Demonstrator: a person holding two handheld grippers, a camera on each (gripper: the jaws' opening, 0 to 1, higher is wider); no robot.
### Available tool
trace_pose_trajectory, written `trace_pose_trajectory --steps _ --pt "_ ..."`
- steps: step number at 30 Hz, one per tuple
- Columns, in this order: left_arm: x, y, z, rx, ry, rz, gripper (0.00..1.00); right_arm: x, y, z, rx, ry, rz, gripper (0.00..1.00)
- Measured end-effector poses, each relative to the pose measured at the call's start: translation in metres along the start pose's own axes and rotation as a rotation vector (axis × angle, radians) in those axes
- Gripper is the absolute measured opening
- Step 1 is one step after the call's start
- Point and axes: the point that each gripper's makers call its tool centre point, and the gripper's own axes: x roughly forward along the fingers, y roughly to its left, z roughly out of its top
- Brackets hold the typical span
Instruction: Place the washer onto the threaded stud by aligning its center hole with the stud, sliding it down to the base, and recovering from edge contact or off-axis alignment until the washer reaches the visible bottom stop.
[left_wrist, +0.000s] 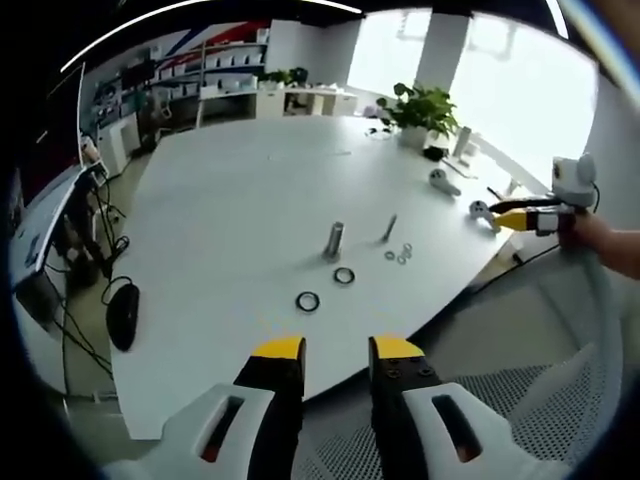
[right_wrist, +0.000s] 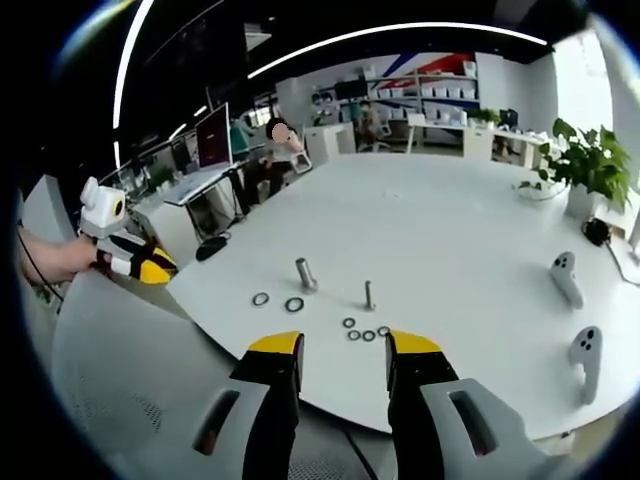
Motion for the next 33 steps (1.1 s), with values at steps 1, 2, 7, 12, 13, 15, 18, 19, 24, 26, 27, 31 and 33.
trace_pose_trajectory --steps 1,2,7,12,13,15,18,19,24,26,27,31,33 --pt "0.000 0.000 0.000 -0.002 0.000 -0.004 0.23 0.000 0.000 0.000 0.001 0.000 -0.001 0.35" --pt "0.001 -0.002 -0.002 -0.003 0.009 -0.015 0.23 0.000 -0.001 0.000 0.001 -0.001 -0.001 0.35" --pt "0.002 -0.003 -0.001 0.034 0.023 -0.014 0.23 0.000 0.000 0.000 0.003 -0.002 -0.002 0.35" --pt "0.000 -0.003 -0.002 0.059 0.028 -0.006 0.26 0.000 0.000 0.000 0.002 0.000 -0.001 0.35" --pt "0.001 -0.003 -0.002 0.063 0.033 -0.005 0.26 0.000 0.000 0.000 0.001 0.000 -0.001 0.35" --pt "0.002 -0.003 -0.002 0.064 0.036 -0.006 0.26 0.000 0.000 0.000 0.003 -0.002 -0.001 0.35" --pt "0.005 -0.003 -0.003 0.100 0.063 -0.014 0.26 0.000 -0.001 0.001 0.003 -0.002 -0.001 0.35" --pt "0.005 -0.003 -0.003 0.110 0.069 -0.015 0.26 0.000 0.000 0.000 0.003 -0.001 -0.001 0.35" --pt "0.010 -0.001 -0.002 0.107 0.092 -0.028 0.26 0.000 0.000 0.000 0.002 0.000 0.000 0.34" --pt "0.010 -0.002 0.001 0.114 0.089 -0.030 0.26 0.000 -0.001 0.000 0.003 0.000 -0.001 0.34" --pt "0.011 -0.003 0.001 0.116 0.089 -0.032 0.26 0.000 -0.001 0.000 0.004 -0.001 -0.002 0.34" --pt "0.016 -0.001 0.003 0.125 0.102 -0.037 0.26 0.000 -0.001 0.000 0.003 -0.003 -0.003 0.34" --pt "0.018 0.001 0.006 0.131 0.102 -0.036 0.26 0.000 -0.001 0.000 0.002 -0.001 -0.002 0.34"
